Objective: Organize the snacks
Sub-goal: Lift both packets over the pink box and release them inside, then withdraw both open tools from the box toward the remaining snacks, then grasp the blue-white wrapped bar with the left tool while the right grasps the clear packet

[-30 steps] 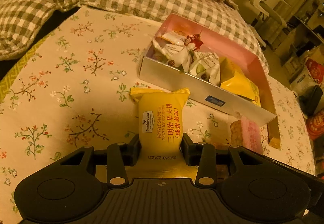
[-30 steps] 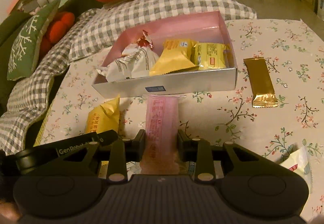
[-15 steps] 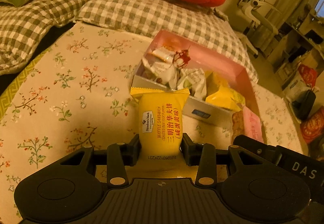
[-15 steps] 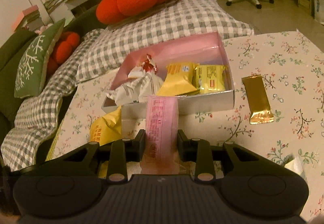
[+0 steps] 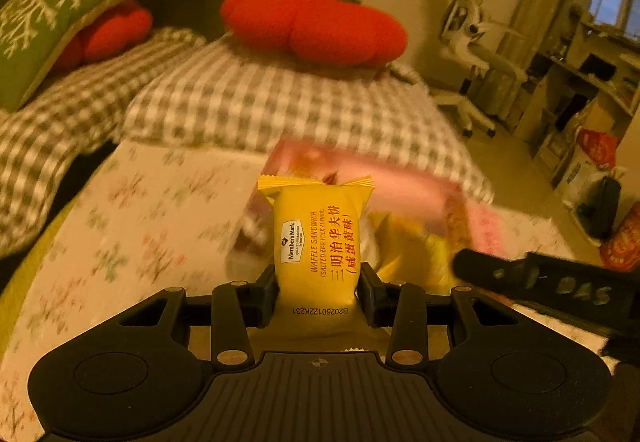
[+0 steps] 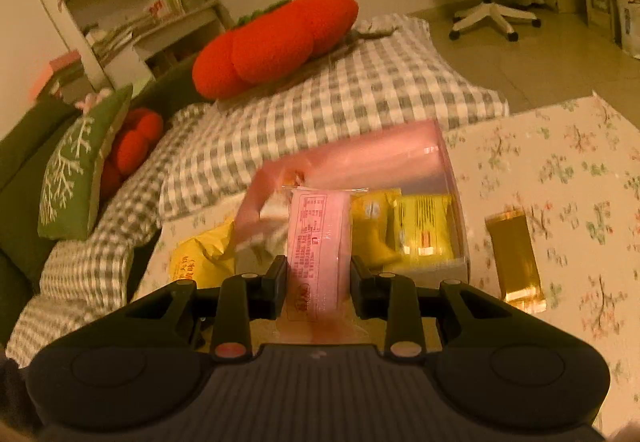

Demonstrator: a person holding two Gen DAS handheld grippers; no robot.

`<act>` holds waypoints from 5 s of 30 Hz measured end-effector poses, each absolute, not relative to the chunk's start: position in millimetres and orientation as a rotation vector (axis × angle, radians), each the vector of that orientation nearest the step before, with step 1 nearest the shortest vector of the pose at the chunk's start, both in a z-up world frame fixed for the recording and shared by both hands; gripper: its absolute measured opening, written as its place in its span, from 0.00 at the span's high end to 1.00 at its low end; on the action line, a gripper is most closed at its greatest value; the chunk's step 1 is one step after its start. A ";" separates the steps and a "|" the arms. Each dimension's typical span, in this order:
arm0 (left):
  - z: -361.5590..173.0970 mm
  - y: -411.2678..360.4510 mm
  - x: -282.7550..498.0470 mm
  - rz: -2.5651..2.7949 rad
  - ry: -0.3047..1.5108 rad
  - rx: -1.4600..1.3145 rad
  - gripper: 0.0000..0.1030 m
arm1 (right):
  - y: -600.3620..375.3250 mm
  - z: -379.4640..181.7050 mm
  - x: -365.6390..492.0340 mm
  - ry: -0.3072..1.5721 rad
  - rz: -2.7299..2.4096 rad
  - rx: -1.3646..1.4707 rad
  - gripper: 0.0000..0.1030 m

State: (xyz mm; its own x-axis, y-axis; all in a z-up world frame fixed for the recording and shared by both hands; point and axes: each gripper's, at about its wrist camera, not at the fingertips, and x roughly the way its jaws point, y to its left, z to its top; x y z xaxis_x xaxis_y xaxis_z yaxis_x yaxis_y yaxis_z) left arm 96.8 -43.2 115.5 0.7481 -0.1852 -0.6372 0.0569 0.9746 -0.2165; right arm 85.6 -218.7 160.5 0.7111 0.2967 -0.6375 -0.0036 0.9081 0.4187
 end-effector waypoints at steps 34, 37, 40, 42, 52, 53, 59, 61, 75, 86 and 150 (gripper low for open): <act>104.8 -53.4 212.3 -0.228 0.652 -0.322 0.46 | -298.7 128.3 164.8 0.748 0.023 0.710 0.52; 121.5 -42.5 197.7 -0.210 0.629 -0.309 0.45 | -301.7 141.6 154.9 0.740 0.030 0.708 0.52; 134.5 -29.5 180.1 -0.171 0.630 -0.318 0.45 | -299.9 160.5 146.8 0.744 0.034 0.660 0.52; 140.0 -24.6 166.0 -0.164 0.629 -0.308 0.45 | -294.9 171.6 140.0 0.770 0.049 0.615 0.49; 151.1 -29.0 95.8 -0.208 0.728 -0.220 0.45 | -272.5 209.1 82.8 0.884 0.048 0.285 0.35; 151.8 -32.5 89.5 -0.223 0.735 -0.202 0.45 | -273.2 210.3 78.2 0.894 0.049 0.275 0.33; 143.9 -54.6 64.4 -0.299 0.833 -0.114 0.37 | -288.6 204.4 59.3 0.988 0.038 0.345 0.25; 134.2 -62.4 57.0 -0.324 0.876 -0.083 0.37 | -293.8 194.6 55.3 1.046 0.022 0.390 0.25; 98.0 -88.2 -8.2 -0.429 0.975 0.012 0.32 | -302.4 169.2 8.4 1.175 0.027 0.330 0.25; 65.4 -111.8 -17.6 -0.437 1.048 0.041 0.32 | -300.1 131.9 -8.4 1.298 0.061 0.240 0.29; 40.3 -133.0 -16.2 -0.428 0.964 0.252 0.81 | -246.7 103.2 -13.4 1.306 -0.045 0.261 0.77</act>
State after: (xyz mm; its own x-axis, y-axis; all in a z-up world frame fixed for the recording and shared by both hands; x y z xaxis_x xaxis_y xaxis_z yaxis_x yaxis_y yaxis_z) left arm -16.2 -133.0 40.3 0.4963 -0.2386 -0.8347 0.4587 0.8884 0.0188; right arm -13.4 -246.7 103.2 0.2654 0.1140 -0.9574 0.1790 0.9699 0.1651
